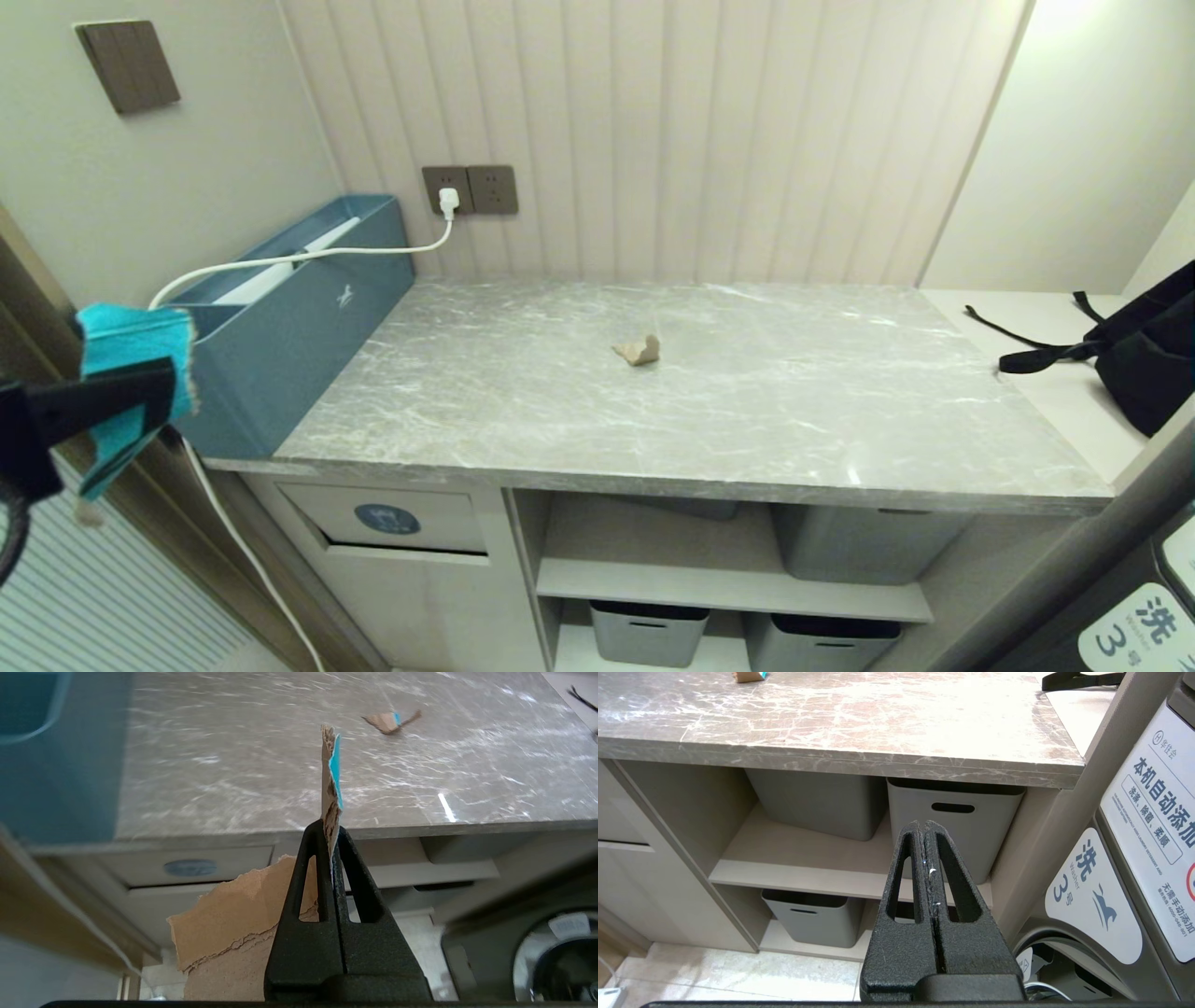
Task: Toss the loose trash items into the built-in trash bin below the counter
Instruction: Put the garbage in the trash can
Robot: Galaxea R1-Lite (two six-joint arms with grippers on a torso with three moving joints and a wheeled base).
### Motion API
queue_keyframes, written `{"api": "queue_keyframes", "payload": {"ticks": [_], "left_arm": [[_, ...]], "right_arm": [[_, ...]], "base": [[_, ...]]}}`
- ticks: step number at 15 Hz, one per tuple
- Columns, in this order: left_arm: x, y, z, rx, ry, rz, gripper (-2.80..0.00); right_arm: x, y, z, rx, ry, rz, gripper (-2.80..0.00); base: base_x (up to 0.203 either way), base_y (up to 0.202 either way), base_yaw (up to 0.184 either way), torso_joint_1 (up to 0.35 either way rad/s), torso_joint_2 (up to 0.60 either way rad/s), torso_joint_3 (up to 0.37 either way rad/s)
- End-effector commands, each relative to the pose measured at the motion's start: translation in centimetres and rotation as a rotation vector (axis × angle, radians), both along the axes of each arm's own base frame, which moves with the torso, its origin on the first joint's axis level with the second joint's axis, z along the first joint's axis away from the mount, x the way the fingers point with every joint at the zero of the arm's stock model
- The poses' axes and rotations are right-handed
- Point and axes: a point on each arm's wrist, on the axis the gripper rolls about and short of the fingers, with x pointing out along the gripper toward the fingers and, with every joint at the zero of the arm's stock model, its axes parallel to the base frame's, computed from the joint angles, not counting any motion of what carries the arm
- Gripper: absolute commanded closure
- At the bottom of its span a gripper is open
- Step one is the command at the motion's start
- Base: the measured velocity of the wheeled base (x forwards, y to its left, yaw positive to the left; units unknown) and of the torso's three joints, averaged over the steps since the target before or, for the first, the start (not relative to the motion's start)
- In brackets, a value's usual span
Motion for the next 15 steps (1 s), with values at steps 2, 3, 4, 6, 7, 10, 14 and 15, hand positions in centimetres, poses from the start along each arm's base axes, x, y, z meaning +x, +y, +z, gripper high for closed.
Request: {"api": "queue_keyframes", "payload": {"ticks": [2, 3, 4, 6, 7, 10, 14, 15], "left_arm": [[-6.9, 0.5, -1.7, -0.009, -0.138, 0.113, 0.00], [-7.5, 0.5, -2.0, -0.007, -0.150, 0.124, 0.00], [-8.0, 0.5, -2.4, 0.001, -0.152, 0.129, 0.00], [-8.6, 0.5, -3.3, 0.066, -0.160, 0.154, 0.00], [-8.7, 0.5, -3.8, 0.095, -0.158, 0.163, 0.00], [-8.6, 0.6, -4.5, 0.123, -0.136, 0.175, 0.00], [-7.7, 0.6, -5.6, 0.127, -0.079, 0.181, 0.00], [-7.6, 0.6, -5.5, 0.127, -0.080, 0.181, 0.00]], "right_arm": [[0.0, 0.0, 0.0, 0.000, -0.001, 0.001, 0.00], [0.0, 0.0, 0.0, 0.000, -0.002, 0.001, 0.00], [0.0, 0.0, 0.0, 0.000, -0.002, 0.001, 0.00], [0.0, 0.0, 0.0, 0.000, -0.002, 0.001, 0.00], [0.0, 0.0, 0.0, 0.000, -0.002, 0.001, 0.00], [0.0, 0.0, 0.0, -0.002, -0.002, 0.001, 0.00], [0.0, 0.0, 0.0, -0.002, -0.002, 0.001, 0.00], [0.0, 0.0, 0.0, -0.006, -0.002, 0.004, 0.00]], "base": [[0.000, 0.000, 0.000, 0.000, 0.00, 0.000], [0.000, 0.000, 0.000, 0.000, 0.00, 0.000], [0.000, 0.000, 0.000, 0.000, 0.00, 0.000], [0.000, 0.000, 0.000, 0.000, 0.00, 0.000], [0.000, 0.000, 0.000, 0.000, 0.00, 0.000], [0.000, 0.000, 0.000, 0.000, 0.00, 0.000], [0.000, 0.000, 0.000, 0.000, 0.00, 0.000], [0.000, 0.000, 0.000, 0.000, 0.00, 0.000]]}}
